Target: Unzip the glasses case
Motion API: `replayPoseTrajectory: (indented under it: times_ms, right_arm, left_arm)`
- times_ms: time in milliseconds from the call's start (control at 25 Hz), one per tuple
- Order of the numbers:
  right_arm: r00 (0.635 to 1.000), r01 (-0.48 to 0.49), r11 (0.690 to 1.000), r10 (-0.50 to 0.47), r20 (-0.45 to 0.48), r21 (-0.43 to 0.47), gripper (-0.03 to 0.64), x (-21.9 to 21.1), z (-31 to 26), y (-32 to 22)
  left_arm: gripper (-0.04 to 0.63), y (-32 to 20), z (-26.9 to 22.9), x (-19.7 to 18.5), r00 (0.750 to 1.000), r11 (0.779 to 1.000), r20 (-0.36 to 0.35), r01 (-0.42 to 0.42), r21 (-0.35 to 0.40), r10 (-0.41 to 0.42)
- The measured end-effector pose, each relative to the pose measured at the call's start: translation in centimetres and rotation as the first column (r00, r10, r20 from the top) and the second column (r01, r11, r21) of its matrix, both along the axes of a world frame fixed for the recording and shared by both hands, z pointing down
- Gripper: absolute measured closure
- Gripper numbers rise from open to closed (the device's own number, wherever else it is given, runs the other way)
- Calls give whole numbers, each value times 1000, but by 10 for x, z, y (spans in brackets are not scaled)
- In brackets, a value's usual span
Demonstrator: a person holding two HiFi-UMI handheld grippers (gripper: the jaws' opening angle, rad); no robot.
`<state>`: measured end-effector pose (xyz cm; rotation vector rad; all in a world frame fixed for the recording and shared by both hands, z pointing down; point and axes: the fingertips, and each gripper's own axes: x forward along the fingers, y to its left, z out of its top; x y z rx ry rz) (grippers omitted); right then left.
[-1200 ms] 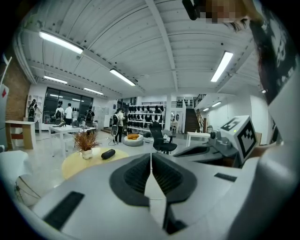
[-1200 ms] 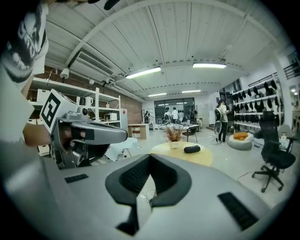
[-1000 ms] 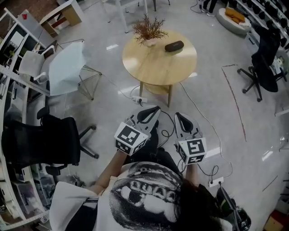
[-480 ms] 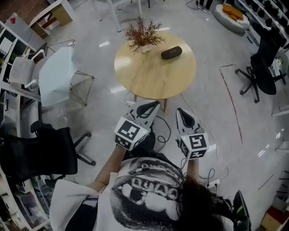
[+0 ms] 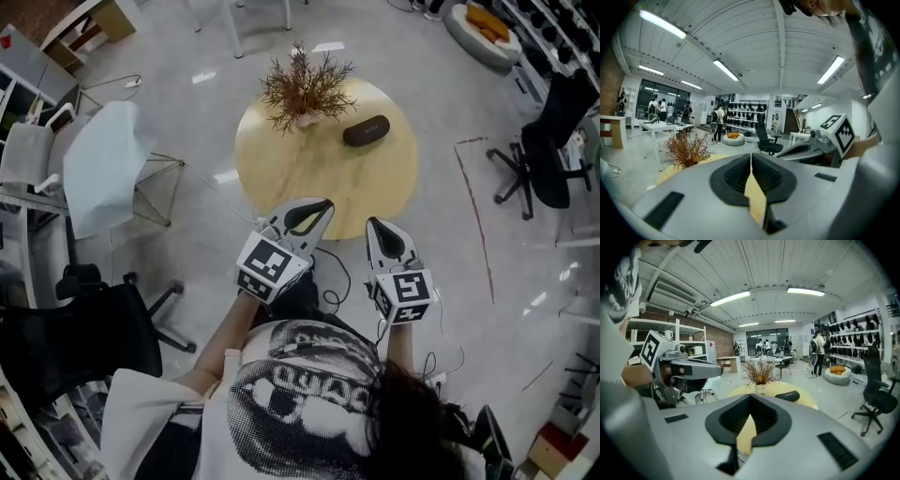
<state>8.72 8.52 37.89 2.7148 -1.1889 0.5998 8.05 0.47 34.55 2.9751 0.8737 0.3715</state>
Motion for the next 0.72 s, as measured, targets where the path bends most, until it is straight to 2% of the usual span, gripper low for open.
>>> replayPoseTrajectory:
  times_ms: [280, 560, 720]
  right_arm:
    - [999, -29, 999, 30, 20, -39, 619, 29, 12, -21]
    - [997, -55, 994, 60, 46, -95, 618, 47, 24, -19]
    - [997, -29, 992, 37, 62, -125, 618, 60, 32, -25]
  left_arm:
    - [578, -21, 13, 35, 999, 999, 31, -39, -28, 40]
    - [578, -28, 21, 50, 996, 996, 50, -66, -53, 69]
    - [577, -37, 27, 54, 997, 997, 63, -43, -70, 48]
